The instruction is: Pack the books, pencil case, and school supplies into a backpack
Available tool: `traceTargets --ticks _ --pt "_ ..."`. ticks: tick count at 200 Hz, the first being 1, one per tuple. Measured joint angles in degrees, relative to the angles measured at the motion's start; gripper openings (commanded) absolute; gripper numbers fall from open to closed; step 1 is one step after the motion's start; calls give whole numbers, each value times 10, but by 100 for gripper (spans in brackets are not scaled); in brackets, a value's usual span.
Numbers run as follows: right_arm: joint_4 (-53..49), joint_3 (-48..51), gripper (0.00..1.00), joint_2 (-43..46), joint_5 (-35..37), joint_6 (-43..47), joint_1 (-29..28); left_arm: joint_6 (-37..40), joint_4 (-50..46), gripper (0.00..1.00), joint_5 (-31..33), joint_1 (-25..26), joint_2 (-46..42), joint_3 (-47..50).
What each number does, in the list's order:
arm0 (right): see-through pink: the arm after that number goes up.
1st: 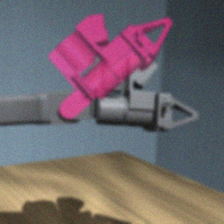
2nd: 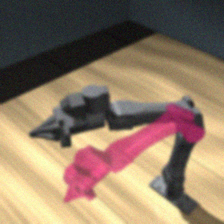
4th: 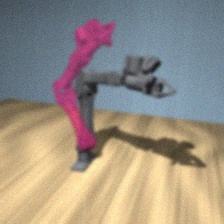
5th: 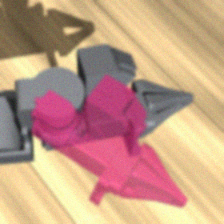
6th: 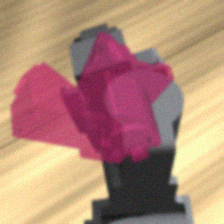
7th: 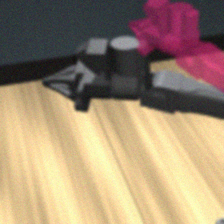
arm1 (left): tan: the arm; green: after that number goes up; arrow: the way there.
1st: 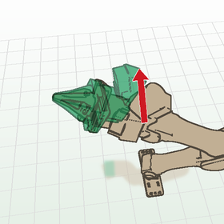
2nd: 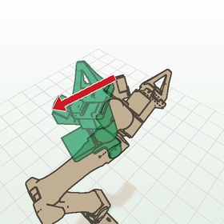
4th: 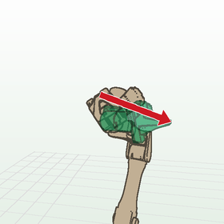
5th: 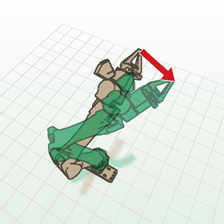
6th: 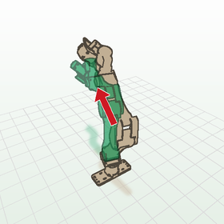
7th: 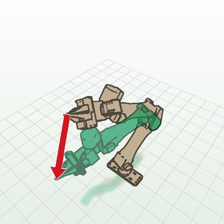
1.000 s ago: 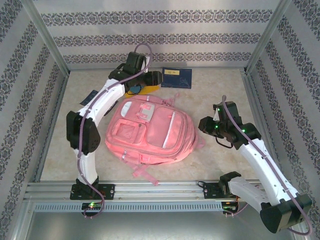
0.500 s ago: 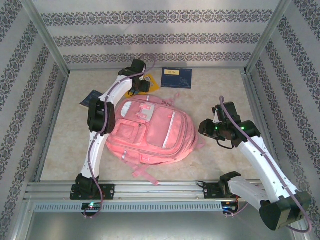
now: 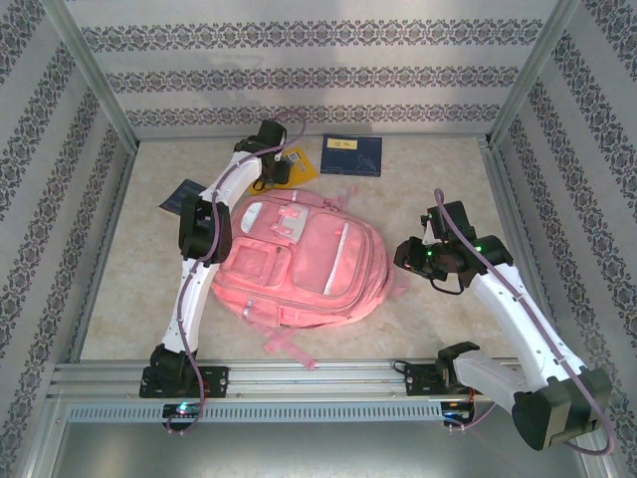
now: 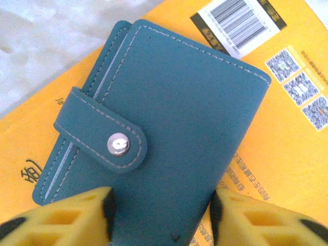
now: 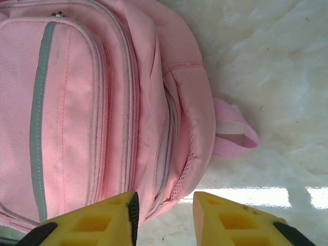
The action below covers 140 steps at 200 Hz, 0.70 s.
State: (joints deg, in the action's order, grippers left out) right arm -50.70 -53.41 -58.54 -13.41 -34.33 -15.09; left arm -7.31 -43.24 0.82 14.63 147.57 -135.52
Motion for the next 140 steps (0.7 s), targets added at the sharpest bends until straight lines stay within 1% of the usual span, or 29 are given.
traceTargets --ticks 34,81,140 --pt "6 4 35 -1 -10 -2 0 -1 9 17 -8 -1 3 -5" --pt "14 15 35 6 -14 -9 7 0 13 0 -18 -1 3 -5" --pt "19 26 35 40 -17 -19 7 2 17 0 -23 -1 -18 21"
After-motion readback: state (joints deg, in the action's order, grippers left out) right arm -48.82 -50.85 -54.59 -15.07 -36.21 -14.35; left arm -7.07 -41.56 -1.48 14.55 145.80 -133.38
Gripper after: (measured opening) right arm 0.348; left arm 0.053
